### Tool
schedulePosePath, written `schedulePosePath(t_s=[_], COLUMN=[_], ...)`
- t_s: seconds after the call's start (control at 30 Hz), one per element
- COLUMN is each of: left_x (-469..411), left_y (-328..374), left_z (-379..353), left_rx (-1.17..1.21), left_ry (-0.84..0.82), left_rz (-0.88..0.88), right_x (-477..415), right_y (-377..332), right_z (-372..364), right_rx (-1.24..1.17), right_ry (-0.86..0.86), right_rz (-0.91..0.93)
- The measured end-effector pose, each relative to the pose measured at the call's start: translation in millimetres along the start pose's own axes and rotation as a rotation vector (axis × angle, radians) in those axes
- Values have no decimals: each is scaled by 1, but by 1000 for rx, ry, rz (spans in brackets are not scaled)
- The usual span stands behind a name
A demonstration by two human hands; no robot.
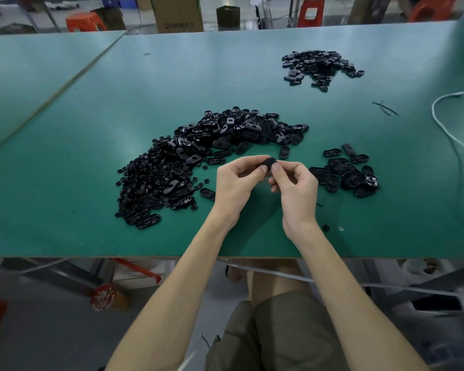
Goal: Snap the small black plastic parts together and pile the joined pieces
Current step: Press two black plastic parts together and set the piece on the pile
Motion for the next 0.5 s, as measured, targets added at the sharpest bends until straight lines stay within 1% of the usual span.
schedulePosePath(t_s=[0.13,0.27,0.4,0.5], left_x=[0,2,0,-7], left_y=[1,7,30,48], left_z=[2,1,-14,-46], left_rx=[-11,-49,-209,-322], left_ry=[18,32,70,30], left_rz=[-9,-32,-114,-150], right_x=[0,-1,-1,0], right_y=[1,1,2,2], right_z=[-2,-1,1,-3], right_rx=[16,25,12,29], right_ry=[-21,3,33,-3], right_rz=[-4,-8,-33,-42])
Point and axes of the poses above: each hand's wrist, its own x-axis away from the middle knuckle, its own z-axis out of the back of the hand, y = z × x, the point moved 10 cm from there along -x, towards the middle knuckle, and after that the axes turned 4 degrees about z, right-handed, at the moved point
